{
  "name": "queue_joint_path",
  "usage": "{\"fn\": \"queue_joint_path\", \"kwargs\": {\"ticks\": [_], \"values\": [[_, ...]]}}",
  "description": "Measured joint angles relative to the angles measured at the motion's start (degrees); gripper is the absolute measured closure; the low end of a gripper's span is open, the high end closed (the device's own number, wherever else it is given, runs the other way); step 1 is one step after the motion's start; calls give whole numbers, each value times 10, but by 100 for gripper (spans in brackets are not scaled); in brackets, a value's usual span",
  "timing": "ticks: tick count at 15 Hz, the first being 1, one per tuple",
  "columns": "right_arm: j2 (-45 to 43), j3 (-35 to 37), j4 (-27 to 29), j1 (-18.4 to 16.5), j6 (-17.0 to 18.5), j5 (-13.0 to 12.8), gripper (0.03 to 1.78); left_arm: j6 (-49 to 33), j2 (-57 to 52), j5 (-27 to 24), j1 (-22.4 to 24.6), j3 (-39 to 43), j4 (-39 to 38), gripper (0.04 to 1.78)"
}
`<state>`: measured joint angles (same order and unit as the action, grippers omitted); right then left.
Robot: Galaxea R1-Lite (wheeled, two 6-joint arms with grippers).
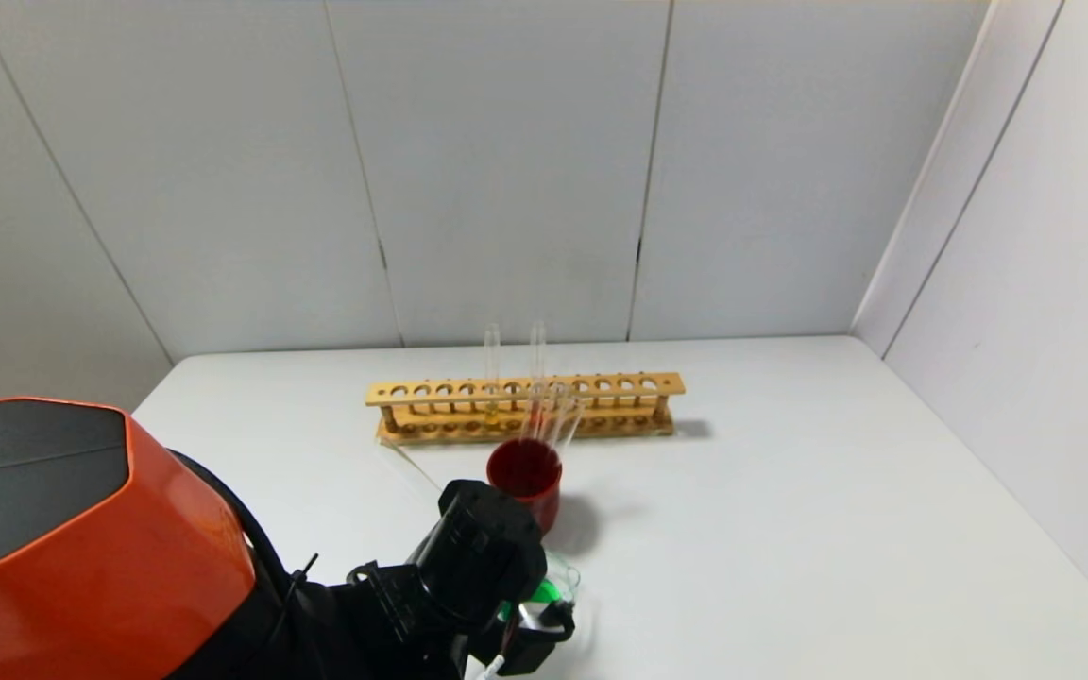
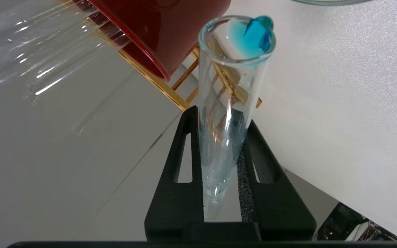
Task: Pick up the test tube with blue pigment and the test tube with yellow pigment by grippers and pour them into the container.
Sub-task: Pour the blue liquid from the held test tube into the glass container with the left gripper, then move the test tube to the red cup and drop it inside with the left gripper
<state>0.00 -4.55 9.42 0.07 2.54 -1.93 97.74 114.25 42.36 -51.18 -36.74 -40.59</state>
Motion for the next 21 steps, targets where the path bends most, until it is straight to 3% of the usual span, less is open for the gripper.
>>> {"fn": "queue_joint_path", "kwargs": {"ticks": [12,16,18,21], "values": [[0,0,0,0,0,0,6,17,-14,4,-8,2,-12,149],[0,0,0,0,0,0,6,12,-23,4,-9,-11,-78,149],[0,0,0,0,0,0,6,-23,-37,5,-7,-27,-120,149],[0,0,0,0,0,0,6,-144,-63,23,-8,-44,-155,149]]}}
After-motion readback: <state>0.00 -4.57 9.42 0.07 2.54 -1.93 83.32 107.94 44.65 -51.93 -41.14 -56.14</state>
